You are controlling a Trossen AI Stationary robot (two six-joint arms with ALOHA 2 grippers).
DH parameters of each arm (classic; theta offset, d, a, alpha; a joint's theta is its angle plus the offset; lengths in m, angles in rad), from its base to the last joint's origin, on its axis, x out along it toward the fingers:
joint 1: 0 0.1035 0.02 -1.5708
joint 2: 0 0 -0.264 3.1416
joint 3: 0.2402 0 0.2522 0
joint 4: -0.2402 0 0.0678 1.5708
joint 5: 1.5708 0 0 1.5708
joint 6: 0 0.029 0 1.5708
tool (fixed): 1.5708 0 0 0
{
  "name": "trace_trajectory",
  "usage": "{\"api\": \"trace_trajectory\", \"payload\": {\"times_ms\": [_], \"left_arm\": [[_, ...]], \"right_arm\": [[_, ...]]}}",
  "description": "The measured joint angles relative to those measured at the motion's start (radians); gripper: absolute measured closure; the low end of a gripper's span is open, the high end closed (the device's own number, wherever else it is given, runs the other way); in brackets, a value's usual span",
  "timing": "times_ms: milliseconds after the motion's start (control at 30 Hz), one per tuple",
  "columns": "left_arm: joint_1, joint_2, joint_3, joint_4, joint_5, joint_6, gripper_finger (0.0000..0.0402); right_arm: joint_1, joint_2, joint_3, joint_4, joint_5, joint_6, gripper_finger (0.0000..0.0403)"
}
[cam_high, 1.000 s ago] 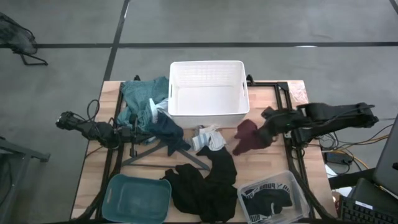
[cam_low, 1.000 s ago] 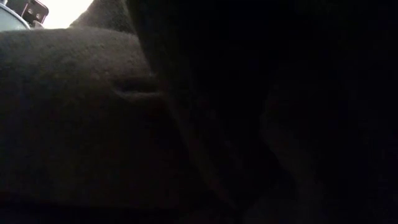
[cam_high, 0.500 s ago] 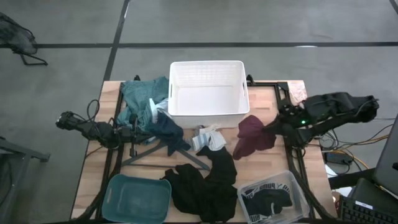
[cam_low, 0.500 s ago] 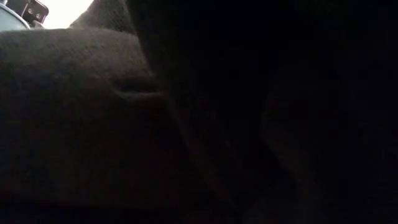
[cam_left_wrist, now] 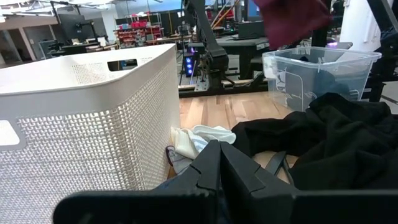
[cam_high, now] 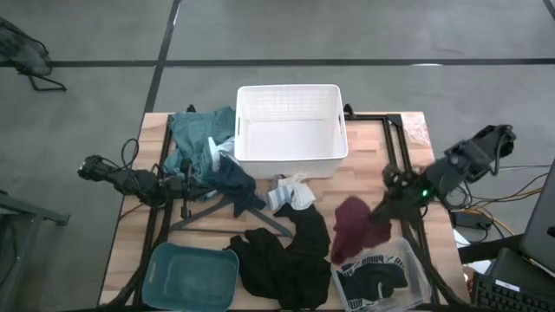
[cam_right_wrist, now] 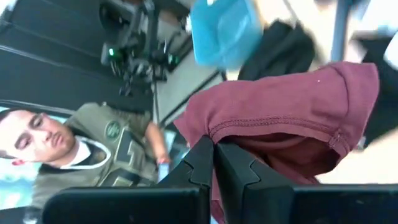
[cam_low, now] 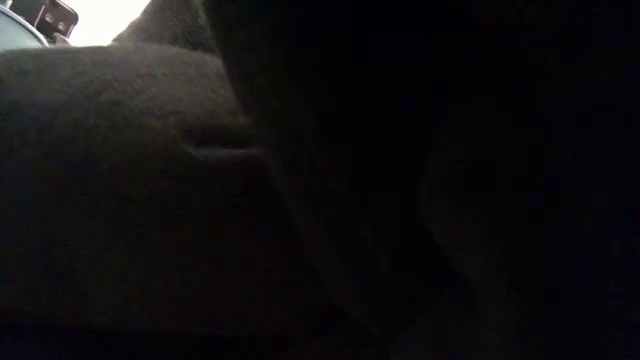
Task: Pick & Place Cloths
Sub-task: Put the red underwear into the transparent bin
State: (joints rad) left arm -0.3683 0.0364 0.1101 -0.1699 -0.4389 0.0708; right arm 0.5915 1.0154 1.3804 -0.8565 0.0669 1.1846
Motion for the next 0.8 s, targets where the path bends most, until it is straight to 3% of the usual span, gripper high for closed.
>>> {"api": "trace_trajectory", "payload": {"times_ms": [300, 533, 800], "left_arm": [[0.0, 0.0, 0.0, 0.0, 0.0, 0.0, 0.039], [-0.001, 0.0, 0.0, 0.0, 0.0, 0.0, 0.039], [-0.001, 0.0, 0.0, 0.0, 0.0, 0.0, 0.039]], "right_arm": [[0.205, 0.128, 0.0, -0.051, 0.003, 0.434, 0.0394], [0.316, 0.208, 0.0, -0.256, -0.043, 0.728, 0.0394], [0.334, 0.331, -0.002, -0.314, -0.112, 0.678, 0.0394]]}}
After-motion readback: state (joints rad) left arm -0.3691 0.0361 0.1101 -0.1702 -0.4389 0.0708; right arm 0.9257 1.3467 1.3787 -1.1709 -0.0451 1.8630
